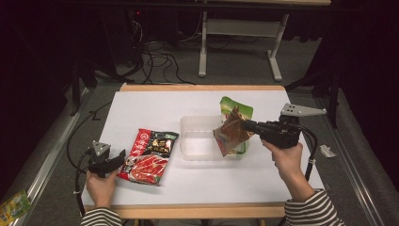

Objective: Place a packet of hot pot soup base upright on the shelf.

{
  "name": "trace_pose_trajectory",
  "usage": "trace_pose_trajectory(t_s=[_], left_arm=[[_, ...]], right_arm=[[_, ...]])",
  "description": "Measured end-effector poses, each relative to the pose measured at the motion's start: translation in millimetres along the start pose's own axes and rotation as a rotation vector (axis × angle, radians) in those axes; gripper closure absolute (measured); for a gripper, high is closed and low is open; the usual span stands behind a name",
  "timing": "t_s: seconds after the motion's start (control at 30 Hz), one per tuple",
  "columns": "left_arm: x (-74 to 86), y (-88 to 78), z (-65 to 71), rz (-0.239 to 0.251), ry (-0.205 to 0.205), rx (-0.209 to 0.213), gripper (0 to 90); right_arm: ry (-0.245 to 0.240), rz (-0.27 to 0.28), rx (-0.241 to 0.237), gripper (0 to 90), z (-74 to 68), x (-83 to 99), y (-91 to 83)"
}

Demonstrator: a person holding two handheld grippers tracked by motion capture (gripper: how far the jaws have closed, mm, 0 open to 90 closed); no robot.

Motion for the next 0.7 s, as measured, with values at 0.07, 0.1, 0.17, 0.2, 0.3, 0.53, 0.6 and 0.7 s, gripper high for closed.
trace_pose_trajectory(t_s=[0.07, 0.1, 0.17, 0.2, 0.3, 0.53, 0.6, 0.7], left_arm=[[0.0, 0.1, -0.1, -0.001, -0.002, 0.001, 37.0], [-0.1, 0.2, -0.2, 0.001, -0.002, 0.0, 37.0], [0.0, 0.0, -0.1, 0.0, -0.001, 0.001, 37.0], [0.0, 0.0, -0.1, 0.0, -0.001, 0.001, 37.0], [0.0, 0.0, 0.0, 0.0, -0.001, 0.001, 37.0], [0.0, -0.1, 0.1, 0.001, 0.001, 0.002, 36.9], [0.0, -0.1, 0.0, 0.001, 0.0, 0.002, 36.9], [-0.1, 0.0, 0.1, 0.004, 0.001, 0.001, 36.9]], right_arm=[[0.011, 0.004, 0.007, 90.0, 2.8, -1.1, 3.5], [0.016, 0.006, 0.015, 90.0, 5.0, -2.0, 6.9], [0.024, 0.006, 0.025, 90.0, 7.2, -2.5, 10.5], [0.023, 0.006, 0.026, 90.0, 8.1, -2.6, 11.8], [0.033, 0.008, 0.041, 90.0, 11.4, -2.9, 16.5], [0.043, -0.003, 0.097, 90.0, 21.5, 0.2, 24.5], [0.052, -0.004, 0.117, 90.0, 25.5, 2.1, 26.7], [0.047, -0.01, 0.13, 90.0, 26.6, 3.6, 29.6]])
Point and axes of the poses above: each handheld gripper's, and its own axes: y roughly forward along the jaws, x roughly out of its underside, z roughly to its right, the point moved 8 cm from there along y, roughly forward along the jaws, and after that the axes turned 4 degrees about z, right-handed, at the moved point
